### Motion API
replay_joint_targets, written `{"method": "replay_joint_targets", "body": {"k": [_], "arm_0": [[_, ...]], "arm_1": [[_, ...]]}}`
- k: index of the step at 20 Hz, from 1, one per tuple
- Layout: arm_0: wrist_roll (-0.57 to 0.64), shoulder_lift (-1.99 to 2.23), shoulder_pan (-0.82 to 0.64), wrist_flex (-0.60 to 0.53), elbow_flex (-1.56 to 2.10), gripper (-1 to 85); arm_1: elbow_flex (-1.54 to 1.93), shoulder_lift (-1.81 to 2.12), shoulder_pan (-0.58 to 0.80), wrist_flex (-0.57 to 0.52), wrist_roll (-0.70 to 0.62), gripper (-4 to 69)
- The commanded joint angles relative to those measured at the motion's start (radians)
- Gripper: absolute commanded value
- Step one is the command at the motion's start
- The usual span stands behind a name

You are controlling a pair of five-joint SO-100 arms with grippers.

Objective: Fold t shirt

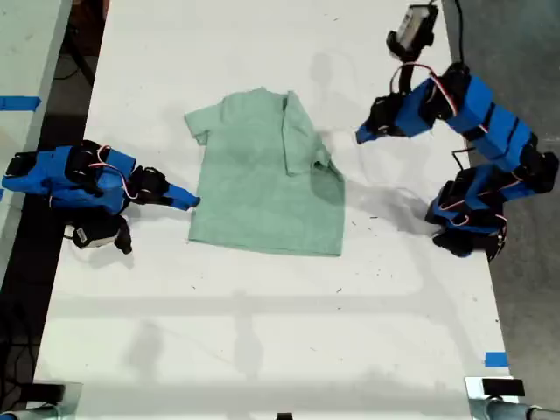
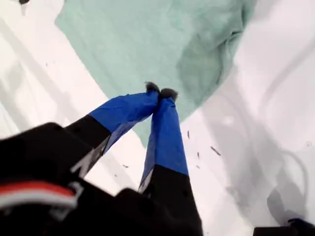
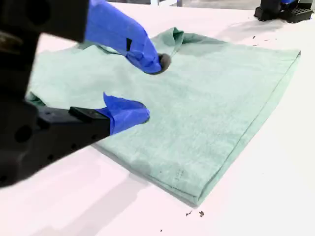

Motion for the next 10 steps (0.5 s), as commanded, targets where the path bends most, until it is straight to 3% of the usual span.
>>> {"method": "replay_joint_targets", "body": {"k": [1, 4, 6, 10], "arm_0": [[-0.012, 0.006, 0.008, 0.002, 0.009, 12.3], [-0.012, 0.006, 0.008, 0.002, 0.009, 12.3], [-0.012, 0.006, 0.008, 0.002, 0.009, 12.3], [-0.012, 0.006, 0.008, 0.002, 0.009, 12.3]], "arm_1": [[0.462, 0.434, -0.137, -0.107, 0.132, -0.2], [1.026, 0.910, -0.201, -0.278, 0.184, -0.2], [1.312, 1.224, -0.201, -0.255, 0.175, -0.2], [1.531, 1.212, -0.181, -0.330, 0.206, -0.2]]}}
